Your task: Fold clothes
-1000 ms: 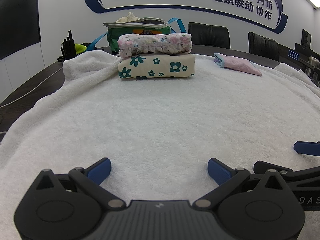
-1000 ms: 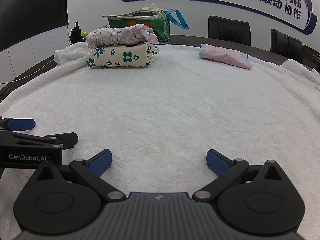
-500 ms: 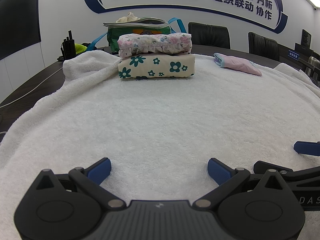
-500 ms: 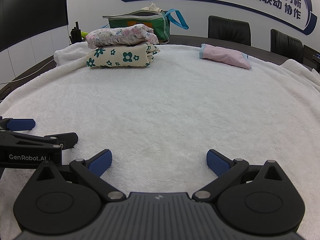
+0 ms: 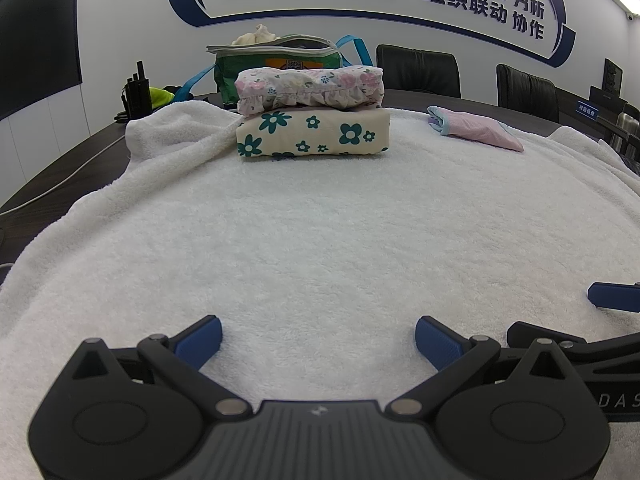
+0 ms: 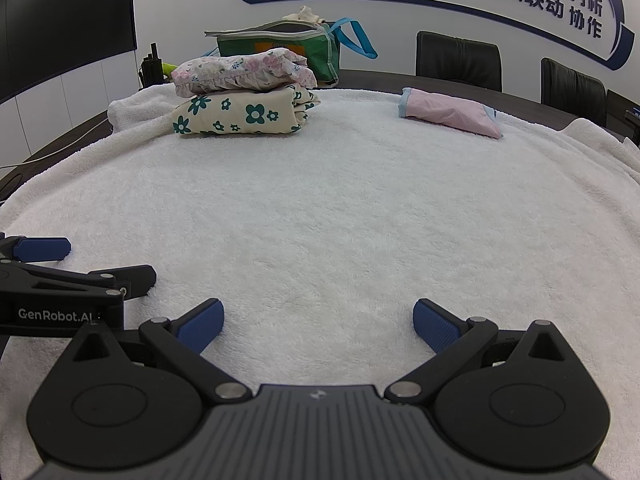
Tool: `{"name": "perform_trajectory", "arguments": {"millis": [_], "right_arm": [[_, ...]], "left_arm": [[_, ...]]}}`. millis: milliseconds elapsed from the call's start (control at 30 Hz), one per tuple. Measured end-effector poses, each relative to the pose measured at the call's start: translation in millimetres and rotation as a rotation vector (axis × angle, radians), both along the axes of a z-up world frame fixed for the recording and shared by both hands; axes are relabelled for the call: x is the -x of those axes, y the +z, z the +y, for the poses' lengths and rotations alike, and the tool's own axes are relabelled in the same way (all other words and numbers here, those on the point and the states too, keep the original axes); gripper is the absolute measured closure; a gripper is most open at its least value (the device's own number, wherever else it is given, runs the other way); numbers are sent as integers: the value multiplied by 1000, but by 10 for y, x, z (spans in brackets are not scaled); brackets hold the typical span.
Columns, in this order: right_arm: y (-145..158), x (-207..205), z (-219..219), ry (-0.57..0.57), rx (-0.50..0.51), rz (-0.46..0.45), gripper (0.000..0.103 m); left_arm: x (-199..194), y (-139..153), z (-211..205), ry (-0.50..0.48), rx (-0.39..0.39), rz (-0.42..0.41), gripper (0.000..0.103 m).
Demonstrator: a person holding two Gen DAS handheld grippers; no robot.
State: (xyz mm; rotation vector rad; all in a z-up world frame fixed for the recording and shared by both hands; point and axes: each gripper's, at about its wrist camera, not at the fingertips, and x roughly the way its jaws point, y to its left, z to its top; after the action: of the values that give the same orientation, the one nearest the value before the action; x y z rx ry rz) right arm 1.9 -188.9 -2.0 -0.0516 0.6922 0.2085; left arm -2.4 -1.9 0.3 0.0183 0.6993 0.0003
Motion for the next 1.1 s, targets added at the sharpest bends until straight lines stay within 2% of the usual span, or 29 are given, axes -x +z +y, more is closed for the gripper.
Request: {"name": "perform_trajectory", "arguments": {"millis": [1100], "right_arm": [[-5,1,8,0,1,0,1]], "left_arm": [[15,7,7,-1,0,0,0]]}}
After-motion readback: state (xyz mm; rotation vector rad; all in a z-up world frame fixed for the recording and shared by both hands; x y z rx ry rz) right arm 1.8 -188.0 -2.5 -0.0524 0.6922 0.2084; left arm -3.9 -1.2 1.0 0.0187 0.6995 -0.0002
